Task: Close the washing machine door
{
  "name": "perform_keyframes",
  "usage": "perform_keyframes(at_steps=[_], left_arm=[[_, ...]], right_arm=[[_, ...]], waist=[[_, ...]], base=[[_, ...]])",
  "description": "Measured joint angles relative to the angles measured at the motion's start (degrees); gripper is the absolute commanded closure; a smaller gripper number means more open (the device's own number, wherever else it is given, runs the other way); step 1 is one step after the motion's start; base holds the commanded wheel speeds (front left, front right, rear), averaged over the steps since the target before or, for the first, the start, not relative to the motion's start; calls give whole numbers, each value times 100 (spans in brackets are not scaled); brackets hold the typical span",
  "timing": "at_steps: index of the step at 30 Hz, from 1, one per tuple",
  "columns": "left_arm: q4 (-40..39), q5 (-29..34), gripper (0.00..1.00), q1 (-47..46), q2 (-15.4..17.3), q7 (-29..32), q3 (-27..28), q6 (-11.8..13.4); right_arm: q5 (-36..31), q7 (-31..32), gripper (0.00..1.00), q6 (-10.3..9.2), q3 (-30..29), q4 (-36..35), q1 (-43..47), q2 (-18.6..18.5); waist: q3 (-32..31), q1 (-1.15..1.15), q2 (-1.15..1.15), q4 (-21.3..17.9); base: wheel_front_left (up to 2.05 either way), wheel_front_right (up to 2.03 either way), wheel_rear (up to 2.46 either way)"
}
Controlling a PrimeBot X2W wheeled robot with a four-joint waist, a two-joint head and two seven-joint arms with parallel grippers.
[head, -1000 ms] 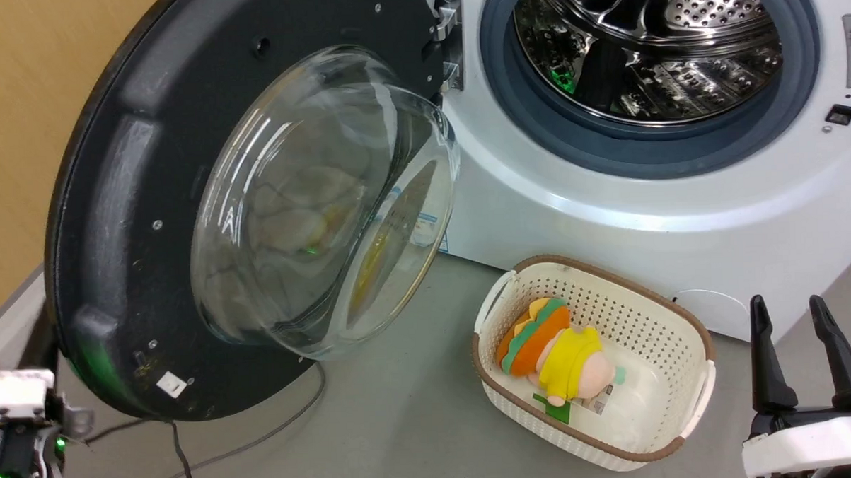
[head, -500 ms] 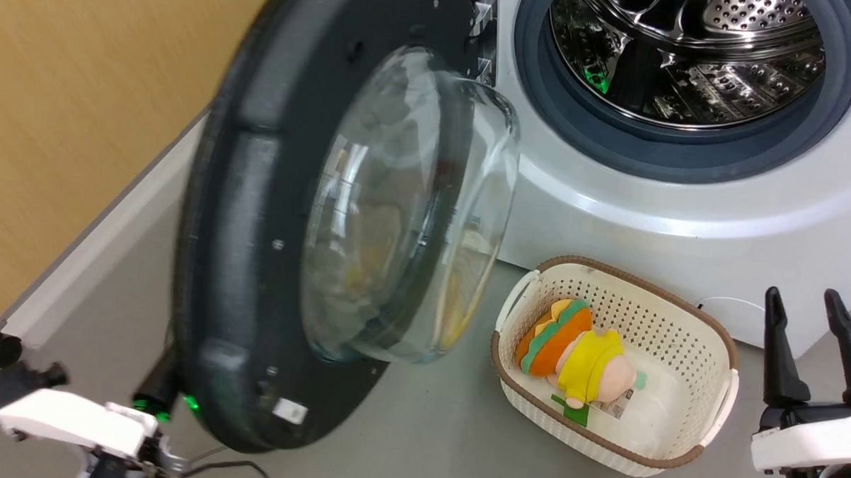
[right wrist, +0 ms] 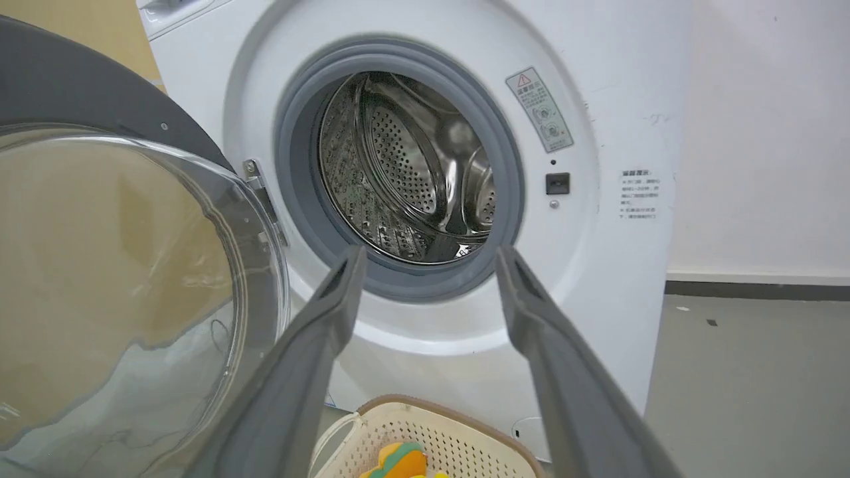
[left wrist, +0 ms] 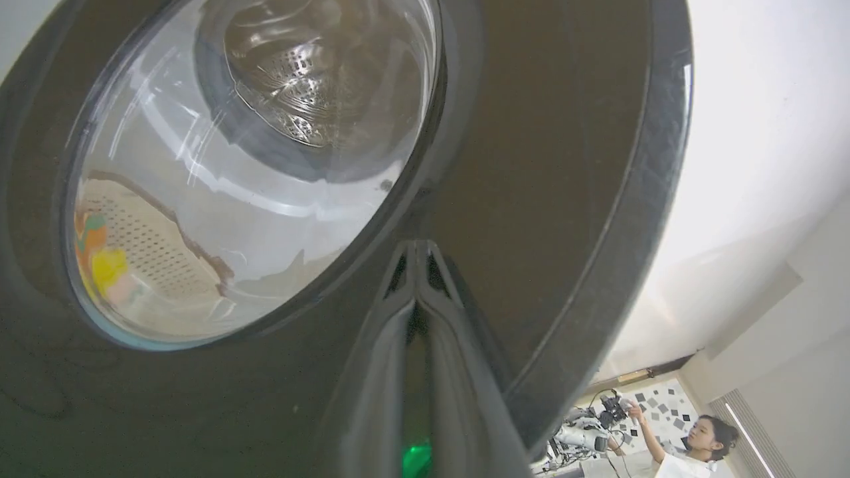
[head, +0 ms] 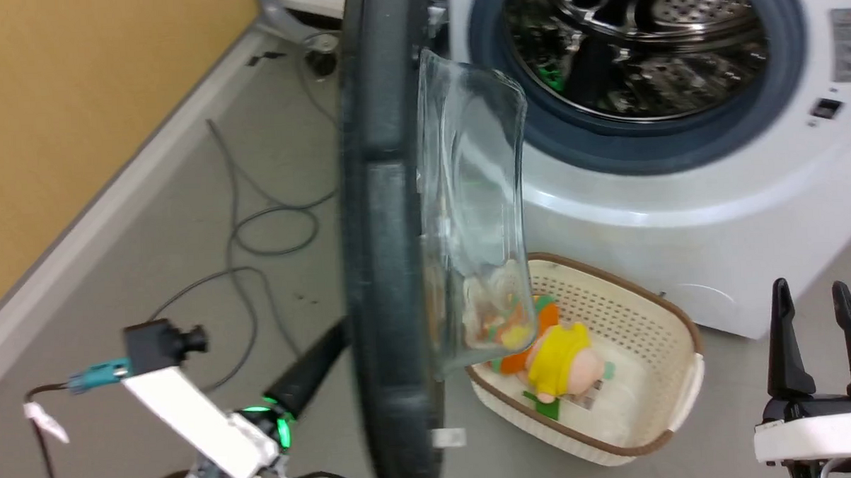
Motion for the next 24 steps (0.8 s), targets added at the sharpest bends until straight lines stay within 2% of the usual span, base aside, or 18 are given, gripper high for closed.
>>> perform_keyframes(at_steps=[9, 24], left_arm=[[100, 135, 100, -161, 79, -683, -1003, -13], [1336, 107, 100, -990, -47, -2095, -2362, -14]], right_arm=[[1, 0, 0, 0, 113, 8, -117, 8], [62, 0, 0, 0, 183, 59, -167, 9]], waist=[[4, 0, 0, -773], [101, 0, 0, -1930]], base=[[0, 0, 0], [0, 0, 0]])
